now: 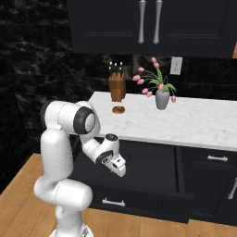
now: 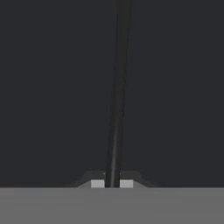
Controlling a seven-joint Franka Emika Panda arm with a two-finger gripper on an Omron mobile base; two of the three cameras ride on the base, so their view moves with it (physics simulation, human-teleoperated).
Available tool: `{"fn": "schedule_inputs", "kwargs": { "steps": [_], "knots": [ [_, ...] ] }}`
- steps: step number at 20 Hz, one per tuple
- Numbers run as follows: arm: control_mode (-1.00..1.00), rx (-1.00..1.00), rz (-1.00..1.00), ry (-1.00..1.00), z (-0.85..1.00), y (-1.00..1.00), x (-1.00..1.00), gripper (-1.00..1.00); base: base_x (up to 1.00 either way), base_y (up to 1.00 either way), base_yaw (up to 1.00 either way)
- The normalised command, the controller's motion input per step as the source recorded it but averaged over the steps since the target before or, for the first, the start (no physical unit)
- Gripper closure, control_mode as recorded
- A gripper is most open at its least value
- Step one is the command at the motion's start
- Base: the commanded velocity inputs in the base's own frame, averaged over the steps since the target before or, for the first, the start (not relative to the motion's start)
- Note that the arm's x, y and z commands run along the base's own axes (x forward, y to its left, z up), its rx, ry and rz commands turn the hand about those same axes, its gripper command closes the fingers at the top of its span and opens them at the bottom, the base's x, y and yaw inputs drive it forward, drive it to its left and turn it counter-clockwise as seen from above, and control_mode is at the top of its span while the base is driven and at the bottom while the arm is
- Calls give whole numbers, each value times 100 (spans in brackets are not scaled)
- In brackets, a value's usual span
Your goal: Pick the ladle from the drawer and place it on the counter.
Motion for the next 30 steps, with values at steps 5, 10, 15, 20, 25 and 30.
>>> {"fn": "schedule_inputs", "kwargs": {
  "steps": [5, 10, 15, 20, 25, 30],
  "knots": [
    [-100, 3, -45, 0, 79, 0, -5, 100, 0, 0, 0],
    [-100, 1, -45, 1, 87, 0, -6, 100, 0, 0, 0],
    [-100, 0, -25, 4, 100, 0, 0, 100, 0, 0, 0],
    [-100, 0, -11, 1, 100, -4, -3, 100, 0, 0, 0],
    [-100, 0, -1, 0, 99, -2, 23, 100, 0, 0, 0],
    [-100, 0, 0, 1, 73, -10, 83, 100, 0, 0, 0]
  ]
}}
